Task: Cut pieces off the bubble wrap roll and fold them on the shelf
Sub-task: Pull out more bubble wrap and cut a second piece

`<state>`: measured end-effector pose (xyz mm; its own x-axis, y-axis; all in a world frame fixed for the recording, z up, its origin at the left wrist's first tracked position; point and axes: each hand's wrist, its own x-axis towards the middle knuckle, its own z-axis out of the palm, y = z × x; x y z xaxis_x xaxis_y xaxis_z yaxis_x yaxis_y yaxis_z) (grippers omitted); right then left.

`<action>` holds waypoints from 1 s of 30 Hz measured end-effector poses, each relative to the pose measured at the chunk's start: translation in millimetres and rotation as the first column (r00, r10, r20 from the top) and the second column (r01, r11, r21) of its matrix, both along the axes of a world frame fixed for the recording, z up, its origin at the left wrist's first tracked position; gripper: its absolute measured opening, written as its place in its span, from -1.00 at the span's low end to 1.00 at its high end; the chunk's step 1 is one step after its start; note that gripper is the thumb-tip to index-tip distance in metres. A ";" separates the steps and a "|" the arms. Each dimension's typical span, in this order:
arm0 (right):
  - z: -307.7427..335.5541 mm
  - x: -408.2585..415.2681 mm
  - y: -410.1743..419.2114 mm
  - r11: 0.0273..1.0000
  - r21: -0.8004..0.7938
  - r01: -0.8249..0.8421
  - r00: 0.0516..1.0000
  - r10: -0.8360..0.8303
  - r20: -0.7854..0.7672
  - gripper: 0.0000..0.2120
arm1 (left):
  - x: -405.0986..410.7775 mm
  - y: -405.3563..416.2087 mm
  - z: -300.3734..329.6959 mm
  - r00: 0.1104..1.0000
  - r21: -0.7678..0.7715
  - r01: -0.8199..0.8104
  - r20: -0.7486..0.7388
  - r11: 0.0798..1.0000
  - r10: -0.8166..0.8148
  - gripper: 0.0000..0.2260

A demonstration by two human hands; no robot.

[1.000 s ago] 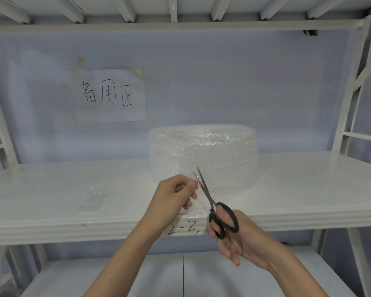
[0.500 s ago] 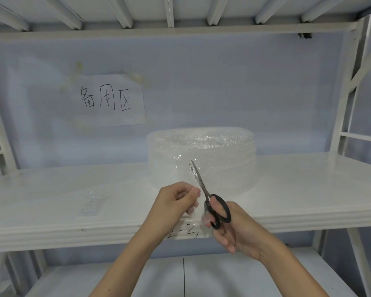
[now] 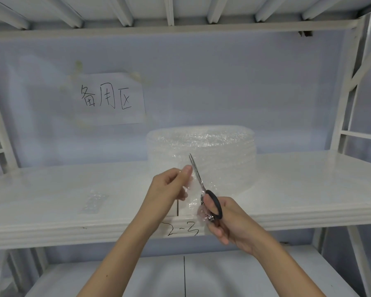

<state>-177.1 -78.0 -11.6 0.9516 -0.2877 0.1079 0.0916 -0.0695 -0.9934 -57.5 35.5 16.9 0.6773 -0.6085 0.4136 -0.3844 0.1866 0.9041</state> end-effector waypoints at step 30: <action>-12.0 -15.5 -10.8 0.971 0.114 -0.209 0.977 0.203 0.065 -0.46 | -8.7 -10.0 -8.0 1.000 -0.097 -0.027 -0.001 0.995 0.027 -0.86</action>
